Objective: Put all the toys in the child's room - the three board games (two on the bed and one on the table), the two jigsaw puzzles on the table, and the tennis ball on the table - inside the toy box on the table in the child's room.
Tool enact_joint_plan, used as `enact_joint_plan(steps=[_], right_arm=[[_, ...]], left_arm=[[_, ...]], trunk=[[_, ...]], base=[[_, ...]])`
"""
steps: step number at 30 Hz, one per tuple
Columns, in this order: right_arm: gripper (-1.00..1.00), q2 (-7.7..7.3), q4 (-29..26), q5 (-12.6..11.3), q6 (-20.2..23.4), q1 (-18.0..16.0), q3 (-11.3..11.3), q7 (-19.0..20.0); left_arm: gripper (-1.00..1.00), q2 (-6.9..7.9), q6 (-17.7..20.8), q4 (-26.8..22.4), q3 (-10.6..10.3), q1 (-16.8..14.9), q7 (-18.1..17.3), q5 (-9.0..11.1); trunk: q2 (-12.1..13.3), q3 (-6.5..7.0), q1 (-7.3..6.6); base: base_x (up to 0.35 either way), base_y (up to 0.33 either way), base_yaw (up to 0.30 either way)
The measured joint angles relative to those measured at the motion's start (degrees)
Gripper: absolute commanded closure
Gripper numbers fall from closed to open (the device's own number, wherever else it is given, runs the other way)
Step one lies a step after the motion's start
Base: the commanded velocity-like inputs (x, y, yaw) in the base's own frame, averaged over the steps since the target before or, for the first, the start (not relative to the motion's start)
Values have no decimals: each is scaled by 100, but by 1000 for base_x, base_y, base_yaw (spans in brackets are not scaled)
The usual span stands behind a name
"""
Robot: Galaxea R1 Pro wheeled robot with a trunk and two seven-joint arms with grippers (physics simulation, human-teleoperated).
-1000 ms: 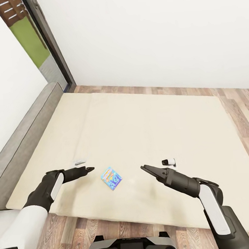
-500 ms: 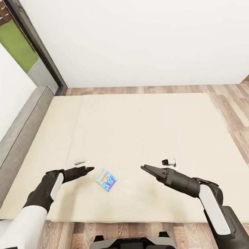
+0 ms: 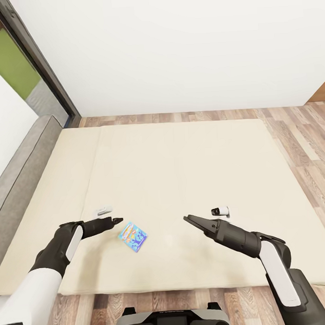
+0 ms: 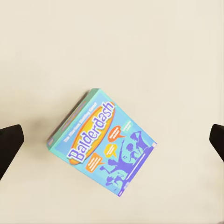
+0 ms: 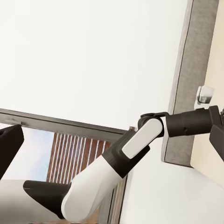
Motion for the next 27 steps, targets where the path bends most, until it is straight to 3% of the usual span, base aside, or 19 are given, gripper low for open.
enact_joint_plan(steps=[12, 27], right_arm=[[-100, 24, 0, 0, -20, 0, 1, -3], [-100, 62, 0, 4, -35, 0, 16, -20]], left_arm=[[-100, 5, 7, 0, 1, 0, -330, -11], [-100, 17, 11, -1, 1, 0, -389, -17]], trunk=[[0, 0, 0], [0, -9, 0]], base=[[0, 0, -34], [0, 0, -18]])
